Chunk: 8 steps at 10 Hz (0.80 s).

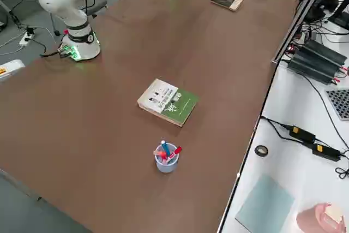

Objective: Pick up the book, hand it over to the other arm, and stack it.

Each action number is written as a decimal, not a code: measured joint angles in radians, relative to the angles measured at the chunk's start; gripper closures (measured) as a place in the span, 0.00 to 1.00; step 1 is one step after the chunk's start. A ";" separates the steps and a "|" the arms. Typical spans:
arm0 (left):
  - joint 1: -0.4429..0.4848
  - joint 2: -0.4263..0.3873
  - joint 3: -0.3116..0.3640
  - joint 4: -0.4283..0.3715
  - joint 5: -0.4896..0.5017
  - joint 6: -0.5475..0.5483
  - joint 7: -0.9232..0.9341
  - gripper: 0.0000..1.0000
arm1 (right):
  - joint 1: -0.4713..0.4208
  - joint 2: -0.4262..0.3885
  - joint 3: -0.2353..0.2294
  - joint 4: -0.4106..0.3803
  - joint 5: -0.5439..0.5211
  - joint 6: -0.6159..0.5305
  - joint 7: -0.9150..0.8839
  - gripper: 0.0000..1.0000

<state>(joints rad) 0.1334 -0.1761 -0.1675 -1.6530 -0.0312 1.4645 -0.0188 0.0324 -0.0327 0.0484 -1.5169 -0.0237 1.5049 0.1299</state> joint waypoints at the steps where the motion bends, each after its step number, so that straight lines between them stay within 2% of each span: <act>1: 0.000 0.000 0.000 0.000 0.000 0.000 0.000 0.00 | 0.000 0.001 0.000 0.000 0.000 0.003 0.000 0.00; 8: -0.002 0.002 -0.002 -0.002 -0.002 0.000 0.002 0.00 | 0.000 0.010 0.002 -0.001 0.001 0.014 0.000 0.00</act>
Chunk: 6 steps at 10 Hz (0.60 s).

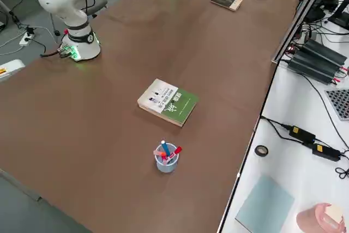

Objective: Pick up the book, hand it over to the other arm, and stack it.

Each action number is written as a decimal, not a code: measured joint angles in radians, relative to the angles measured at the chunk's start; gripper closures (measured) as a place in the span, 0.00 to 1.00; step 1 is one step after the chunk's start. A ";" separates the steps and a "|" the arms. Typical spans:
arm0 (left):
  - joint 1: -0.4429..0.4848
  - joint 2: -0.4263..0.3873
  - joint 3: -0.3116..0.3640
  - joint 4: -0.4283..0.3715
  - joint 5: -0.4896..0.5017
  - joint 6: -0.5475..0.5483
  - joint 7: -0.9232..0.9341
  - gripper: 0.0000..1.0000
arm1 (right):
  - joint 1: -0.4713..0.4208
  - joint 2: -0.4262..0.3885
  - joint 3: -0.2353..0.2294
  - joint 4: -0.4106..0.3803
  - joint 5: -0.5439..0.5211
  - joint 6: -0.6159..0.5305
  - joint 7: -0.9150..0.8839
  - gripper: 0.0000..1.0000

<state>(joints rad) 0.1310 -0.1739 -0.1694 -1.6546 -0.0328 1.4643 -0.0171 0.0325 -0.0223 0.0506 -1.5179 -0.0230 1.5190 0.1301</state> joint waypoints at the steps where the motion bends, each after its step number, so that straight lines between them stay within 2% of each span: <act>1: -0.002 0.002 -0.002 -0.003 -0.008 0.000 0.000 0.00 | 0.000 0.000 0.001 0.000 0.000 0.000 0.000 0.00; 4: -0.003 0.031 -0.008 -0.014 -0.084 0.012 0.001 0.00 | 0.000 0.000 0.003 -0.001 0.001 -0.004 0.000 0.00; 6: 0.000 0.063 -0.008 -0.022 -0.117 0.057 0.038 0.00 | 0.000 0.000 0.003 -0.005 0.001 -0.012 0.000 0.00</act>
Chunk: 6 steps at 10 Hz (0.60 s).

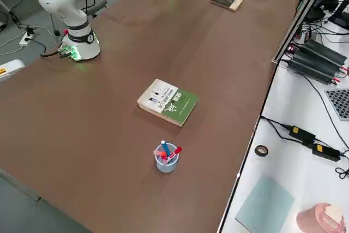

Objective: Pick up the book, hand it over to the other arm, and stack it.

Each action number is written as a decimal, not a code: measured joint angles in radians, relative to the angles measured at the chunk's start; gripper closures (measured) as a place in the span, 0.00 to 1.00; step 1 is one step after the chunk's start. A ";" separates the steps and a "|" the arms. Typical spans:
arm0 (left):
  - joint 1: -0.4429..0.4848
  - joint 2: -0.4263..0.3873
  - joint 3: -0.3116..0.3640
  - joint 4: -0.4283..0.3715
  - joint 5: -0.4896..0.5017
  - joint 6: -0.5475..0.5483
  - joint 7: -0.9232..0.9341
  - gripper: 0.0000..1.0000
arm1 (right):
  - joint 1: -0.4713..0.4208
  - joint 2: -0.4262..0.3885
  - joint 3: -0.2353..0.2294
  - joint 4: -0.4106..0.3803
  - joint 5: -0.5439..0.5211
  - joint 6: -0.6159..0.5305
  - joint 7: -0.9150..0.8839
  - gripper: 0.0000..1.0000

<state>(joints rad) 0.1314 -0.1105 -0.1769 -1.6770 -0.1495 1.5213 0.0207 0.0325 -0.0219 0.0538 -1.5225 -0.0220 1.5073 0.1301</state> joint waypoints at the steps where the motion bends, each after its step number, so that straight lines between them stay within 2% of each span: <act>1: 0.002 0.015 0.001 -0.007 -0.007 0.023 0.031 0.00 | 0.000 0.000 0.000 -0.002 0.000 -0.005 0.000 0.00; 6: 0.073 0.088 0.009 -0.092 -0.034 0.167 0.206 0.00 | 0.000 0.000 0.004 -0.007 0.001 -0.018 0.000 0.00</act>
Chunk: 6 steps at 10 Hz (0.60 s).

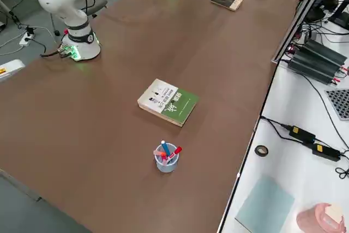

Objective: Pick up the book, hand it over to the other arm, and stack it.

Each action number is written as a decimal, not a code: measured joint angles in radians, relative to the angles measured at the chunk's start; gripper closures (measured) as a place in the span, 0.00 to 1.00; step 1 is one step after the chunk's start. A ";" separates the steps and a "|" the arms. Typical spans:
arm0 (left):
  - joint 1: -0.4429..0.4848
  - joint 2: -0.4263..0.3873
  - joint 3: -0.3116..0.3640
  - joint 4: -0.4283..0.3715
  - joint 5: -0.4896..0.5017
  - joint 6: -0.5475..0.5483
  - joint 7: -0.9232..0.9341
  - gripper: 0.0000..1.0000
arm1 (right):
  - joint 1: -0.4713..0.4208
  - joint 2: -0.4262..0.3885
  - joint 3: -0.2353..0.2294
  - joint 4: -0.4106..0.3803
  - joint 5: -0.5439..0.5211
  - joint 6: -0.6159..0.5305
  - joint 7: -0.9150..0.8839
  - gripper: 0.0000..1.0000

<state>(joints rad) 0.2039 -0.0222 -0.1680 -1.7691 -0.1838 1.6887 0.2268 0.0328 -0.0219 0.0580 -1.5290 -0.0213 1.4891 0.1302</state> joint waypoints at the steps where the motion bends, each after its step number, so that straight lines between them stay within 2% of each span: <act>1: 0.017 0.019 0.001 -0.020 -0.003 0.029 0.032 0.00 | 0.000 0.000 0.001 0.000 0.000 0.000 0.000 0.00; 6: 0.019 0.119 -0.005 -0.045 -0.005 0.111 0.056 0.00 | 0.000 0.000 0.002 -0.002 0.000 -0.001 0.000 0.00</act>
<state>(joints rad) 0.2230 0.0964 -0.1726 -1.8143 -0.1889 1.7994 0.2831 0.0328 -0.0218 0.0602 -1.5313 -0.0212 1.4883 0.1302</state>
